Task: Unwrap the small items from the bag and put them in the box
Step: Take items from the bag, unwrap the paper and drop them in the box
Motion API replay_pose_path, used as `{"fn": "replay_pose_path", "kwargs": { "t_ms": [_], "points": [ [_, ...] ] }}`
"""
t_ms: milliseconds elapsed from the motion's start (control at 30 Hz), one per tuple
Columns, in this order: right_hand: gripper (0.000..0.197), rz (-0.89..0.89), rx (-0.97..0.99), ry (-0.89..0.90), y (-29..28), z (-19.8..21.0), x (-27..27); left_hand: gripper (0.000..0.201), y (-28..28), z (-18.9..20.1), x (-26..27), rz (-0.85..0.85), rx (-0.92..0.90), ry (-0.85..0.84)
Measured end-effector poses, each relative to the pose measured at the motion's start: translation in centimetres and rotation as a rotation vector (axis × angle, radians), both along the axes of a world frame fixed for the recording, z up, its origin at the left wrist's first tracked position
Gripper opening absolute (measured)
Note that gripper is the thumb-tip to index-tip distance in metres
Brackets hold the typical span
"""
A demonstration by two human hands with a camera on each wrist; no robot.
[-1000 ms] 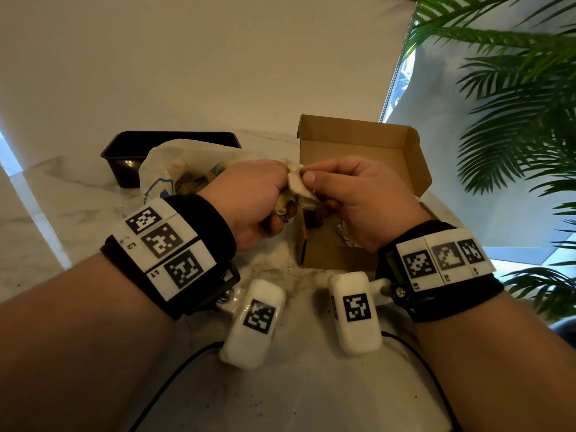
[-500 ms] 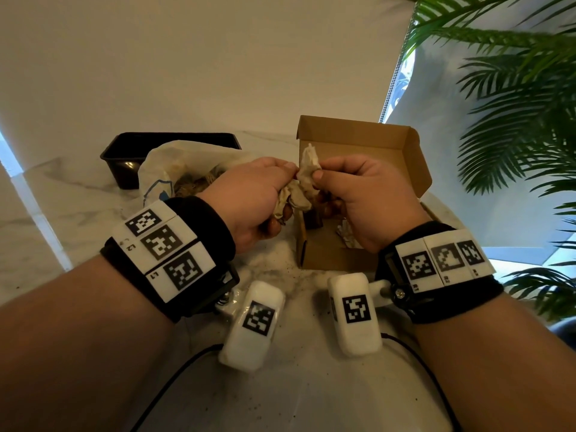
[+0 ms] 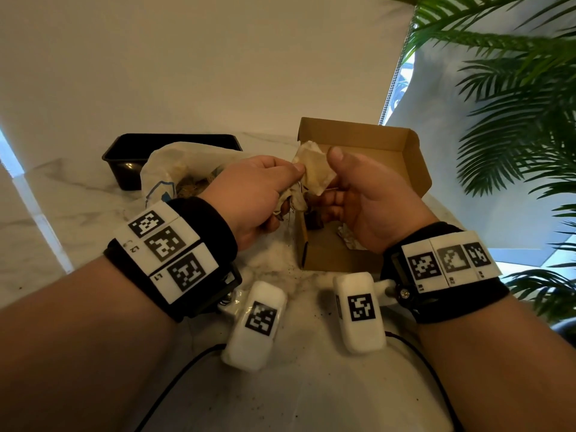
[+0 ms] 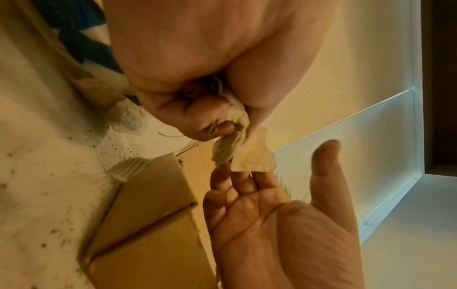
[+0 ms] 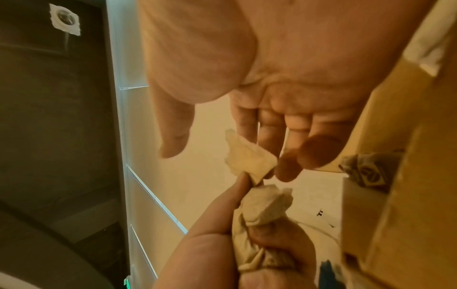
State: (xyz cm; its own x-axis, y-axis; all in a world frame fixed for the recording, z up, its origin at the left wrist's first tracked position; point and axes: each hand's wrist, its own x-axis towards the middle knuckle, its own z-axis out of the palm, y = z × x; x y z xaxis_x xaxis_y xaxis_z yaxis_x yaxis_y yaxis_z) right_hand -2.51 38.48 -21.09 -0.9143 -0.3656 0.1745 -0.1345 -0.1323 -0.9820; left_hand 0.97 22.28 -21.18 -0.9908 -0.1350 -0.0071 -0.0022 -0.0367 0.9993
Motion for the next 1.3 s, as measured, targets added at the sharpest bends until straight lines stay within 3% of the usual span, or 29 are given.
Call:
{"fn": "replay_pose_path", "kwargs": {
  "t_ms": [100,200,267,367,567,700,900,1000,1067,1100,1167,1300],
  "points": [
    [0.060,-0.002,0.112,0.061,0.5,0.3,0.0,0.018,-0.1,-0.1,-0.2,-0.005,-0.035,0.010],
    [0.025,-0.102,0.273,0.116,1.4,1.0,0.0,0.017,0.0,-0.1,-0.1,-0.059,-0.064,-0.006],
    [0.013,-0.182,0.329,0.126,2.4,1.8,0.1,0.018,0.1,-0.2,-0.1,-0.077,-0.049,-0.021],
    [0.018,-0.246,0.516,0.126,4.8,3.0,0.1,0.018,0.1,-0.3,-0.3,-0.042,-0.023,-0.030],
    [0.031,-0.192,0.764,-0.059,6.9,4.0,0.4,0.013,-0.2,-0.3,-0.5,-0.011,0.032,-0.021],
    [0.024,-0.126,0.992,-0.118,6.3,3.8,0.4,0.014,-0.2,-0.2,-0.3,-0.014,0.051,-0.030],
    [0.013,-0.177,1.322,0.032,4.9,5.3,1.0,0.014,-0.2,0.3,0.2,-0.023,0.129,-0.048],
    [0.020,-0.249,1.420,0.237,4.4,6.2,1.5,0.014,-0.2,0.6,0.4,-0.028,0.168,-0.050],
    [0.025,-0.309,1.327,0.392,3.8,6.4,1.6,0.013,-0.1,0.7,0.5,-0.042,0.187,-0.035],
    [0.026,-0.322,1.217,0.386,3.4,6.4,1.6,0.013,-0.1,0.8,0.6,-0.050,0.196,-0.022],
    [0.030,-0.268,0.939,0.219,2.3,5.8,1.4,0.012,-0.1,0.9,0.8,-0.074,0.224,0.009],
    [0.037,0.056,0.360,-0.283,0.3,3.8,1.2,0.013,-0.1,1.0,0.8,-0.100,0.264,0.058]
  ]
}}
